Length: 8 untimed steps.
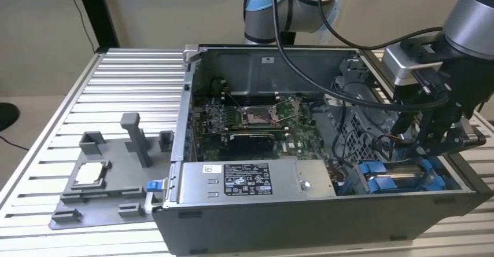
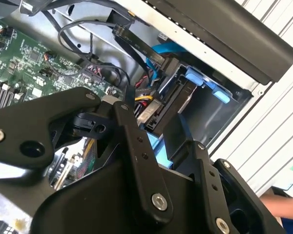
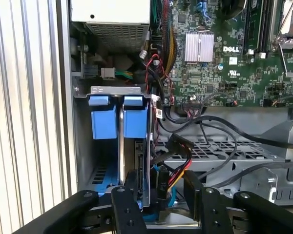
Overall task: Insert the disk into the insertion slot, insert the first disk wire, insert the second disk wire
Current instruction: 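Insert the first disk wire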
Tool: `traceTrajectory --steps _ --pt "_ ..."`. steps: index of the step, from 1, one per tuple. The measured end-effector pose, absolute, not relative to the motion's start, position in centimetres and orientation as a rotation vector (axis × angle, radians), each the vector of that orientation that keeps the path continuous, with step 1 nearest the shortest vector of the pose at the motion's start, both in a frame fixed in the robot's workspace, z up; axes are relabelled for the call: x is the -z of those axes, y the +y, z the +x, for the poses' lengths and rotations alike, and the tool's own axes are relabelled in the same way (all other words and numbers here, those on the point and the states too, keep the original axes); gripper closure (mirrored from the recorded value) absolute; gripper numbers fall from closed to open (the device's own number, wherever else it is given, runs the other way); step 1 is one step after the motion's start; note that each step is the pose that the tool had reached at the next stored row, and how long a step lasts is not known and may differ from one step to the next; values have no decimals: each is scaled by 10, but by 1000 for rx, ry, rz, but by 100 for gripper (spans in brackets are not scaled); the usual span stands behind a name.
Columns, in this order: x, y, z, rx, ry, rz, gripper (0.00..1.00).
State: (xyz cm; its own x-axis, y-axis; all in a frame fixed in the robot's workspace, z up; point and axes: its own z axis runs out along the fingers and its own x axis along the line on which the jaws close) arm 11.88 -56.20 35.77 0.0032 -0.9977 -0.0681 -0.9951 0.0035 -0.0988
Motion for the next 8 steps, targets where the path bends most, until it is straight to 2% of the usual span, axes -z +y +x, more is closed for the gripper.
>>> traceTrajectory --steps 8 --pt "-358 -562 119 33 2138 -2138 0"
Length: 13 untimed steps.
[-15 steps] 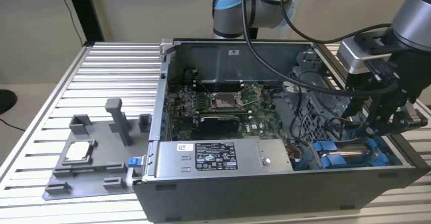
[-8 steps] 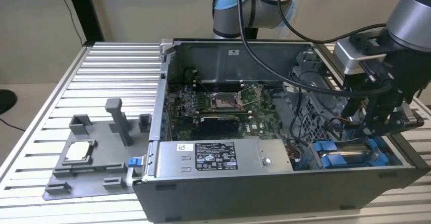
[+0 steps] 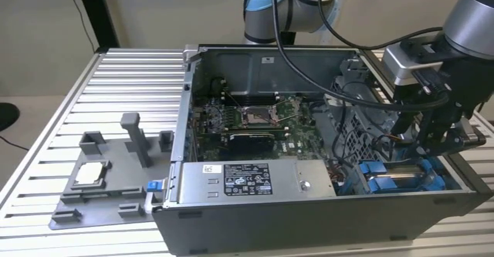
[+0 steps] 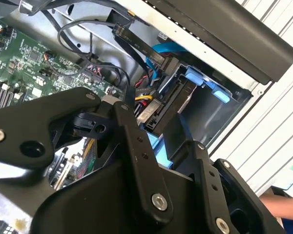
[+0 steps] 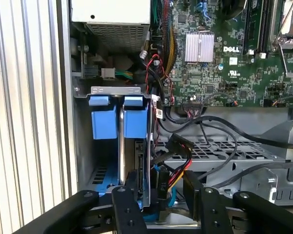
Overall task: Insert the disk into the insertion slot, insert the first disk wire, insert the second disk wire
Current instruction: 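Insert the first disk wire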
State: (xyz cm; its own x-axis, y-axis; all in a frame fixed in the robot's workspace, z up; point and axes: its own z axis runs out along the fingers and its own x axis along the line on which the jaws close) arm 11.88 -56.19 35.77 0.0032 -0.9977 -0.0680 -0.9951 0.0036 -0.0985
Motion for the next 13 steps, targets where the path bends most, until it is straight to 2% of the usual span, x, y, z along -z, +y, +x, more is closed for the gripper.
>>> traceTrajectory --steps 13 --pt "-358 -556 119 33 2138 -2138 0"
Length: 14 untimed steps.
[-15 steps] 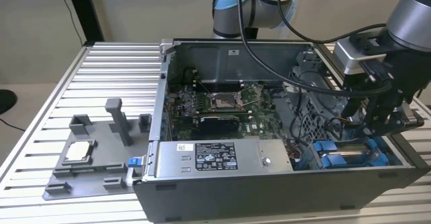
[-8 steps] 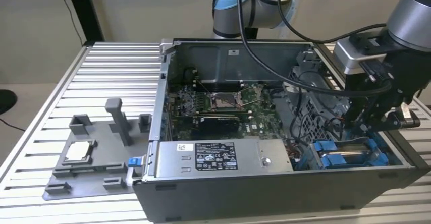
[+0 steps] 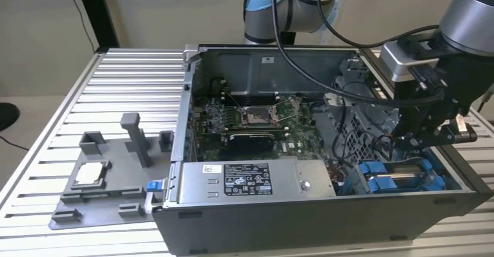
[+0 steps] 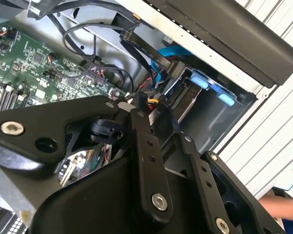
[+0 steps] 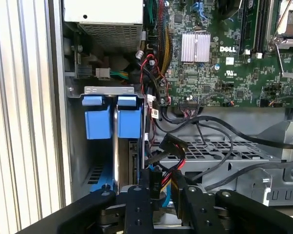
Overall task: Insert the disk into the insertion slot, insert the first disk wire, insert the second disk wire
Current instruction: 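Insert the first disk wire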
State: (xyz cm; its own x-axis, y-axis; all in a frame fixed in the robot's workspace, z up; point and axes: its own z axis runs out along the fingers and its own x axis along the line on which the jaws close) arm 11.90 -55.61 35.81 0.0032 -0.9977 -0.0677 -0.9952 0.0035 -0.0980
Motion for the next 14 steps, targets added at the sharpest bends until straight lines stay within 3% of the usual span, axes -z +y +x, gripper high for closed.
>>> traceTrajectory --steps 14 --pt "-360 -560 122 22 2144 -2143 0"
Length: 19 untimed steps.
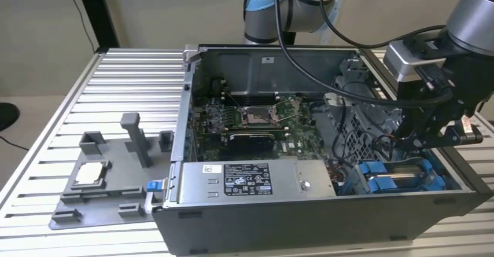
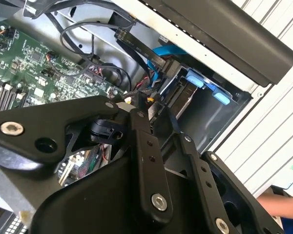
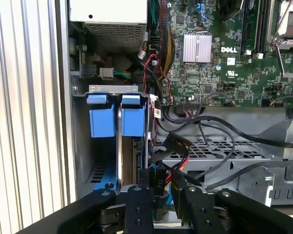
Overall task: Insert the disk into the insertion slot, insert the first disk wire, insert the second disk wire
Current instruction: 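Insert the first disk wire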
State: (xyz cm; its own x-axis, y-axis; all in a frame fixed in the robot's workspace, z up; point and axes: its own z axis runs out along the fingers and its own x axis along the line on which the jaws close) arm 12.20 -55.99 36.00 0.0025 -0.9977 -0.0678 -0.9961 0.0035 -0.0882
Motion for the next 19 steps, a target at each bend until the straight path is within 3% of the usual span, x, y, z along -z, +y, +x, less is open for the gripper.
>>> traceTrajectory --steps 2,3,19 --pt "-360 -560 122 22 2144 -2143 0" --pt "-360 -560 122 22 2144 -2143 100" --pt "-360 -560 122 22 2144 -2143 100"
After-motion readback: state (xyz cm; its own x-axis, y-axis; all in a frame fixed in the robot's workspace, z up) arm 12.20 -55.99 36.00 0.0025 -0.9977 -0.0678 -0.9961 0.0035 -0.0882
